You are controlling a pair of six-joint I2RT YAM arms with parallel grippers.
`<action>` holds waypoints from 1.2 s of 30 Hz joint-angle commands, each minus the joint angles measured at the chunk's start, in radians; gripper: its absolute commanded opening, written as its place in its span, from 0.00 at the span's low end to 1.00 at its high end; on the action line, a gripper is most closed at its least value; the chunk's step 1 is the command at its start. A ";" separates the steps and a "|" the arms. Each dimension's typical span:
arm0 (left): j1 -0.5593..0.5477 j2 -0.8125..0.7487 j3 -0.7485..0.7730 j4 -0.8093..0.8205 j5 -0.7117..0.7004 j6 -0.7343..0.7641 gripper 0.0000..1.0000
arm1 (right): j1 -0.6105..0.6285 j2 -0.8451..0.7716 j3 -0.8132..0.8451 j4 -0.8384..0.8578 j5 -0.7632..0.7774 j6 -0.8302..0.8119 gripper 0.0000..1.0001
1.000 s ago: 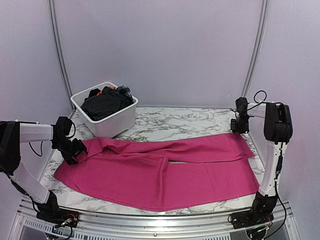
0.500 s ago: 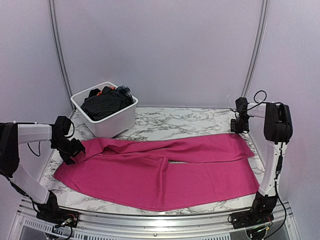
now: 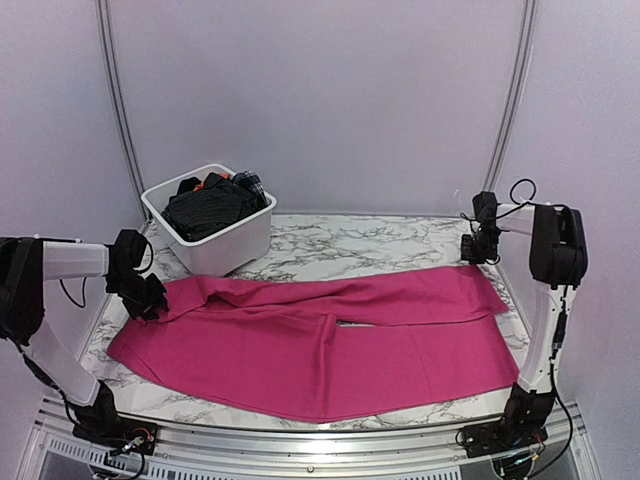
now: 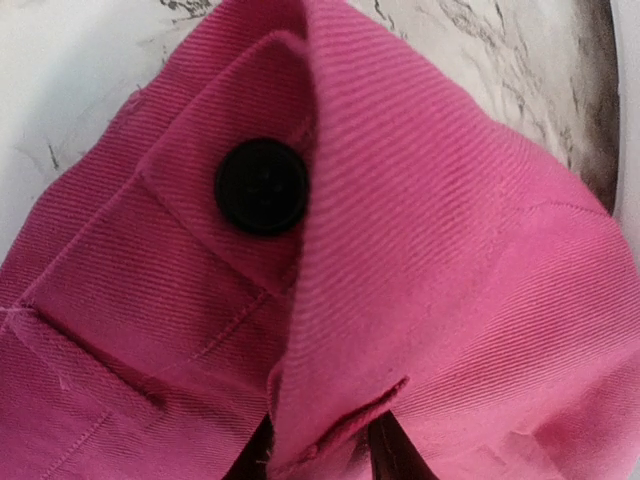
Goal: Fold and stack the mixed laundry pile
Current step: Fold the flattened trousers at the center of the board.
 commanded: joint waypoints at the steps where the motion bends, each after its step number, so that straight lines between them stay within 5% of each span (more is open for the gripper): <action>1: -0.004 -0.061 0.053 -0.014 0.002 0.001 0.17 | -0.005 -0.102 0.052 -0.015 -0.051 0.025 0.00; 5: 0.007 -0.115 0.107 -0.061 -0.001 0.000 0.00 | -0.014 -0.190 0.051 -0.013 -0.093 0.053 0.00; 13: 0.173 -0.235 0.200 -0.170 0.079 0.039 0.00 | -0.084 -0.430 -0.026 -0.007 -0.172 0.137 0.00; 19: 0.280 -0.305 0.240 -0.333 0.057 0.113 0.00 | -0.191 -0.706 -0.261 -0.020 -0.197 0.229 0.00; 27: 0.324 -0.350 0.026 -0.330 0.068 0.110 0.00 | -0.212 -0.995 -0.692 -0.017 -0.337 0.429 0.00; 36: 0.325 -0.214 -0.057 -0.241 0.069 0.093 0.00 | -0.140 -0.978 -0.961 0.094 -0.397 0.535 0.00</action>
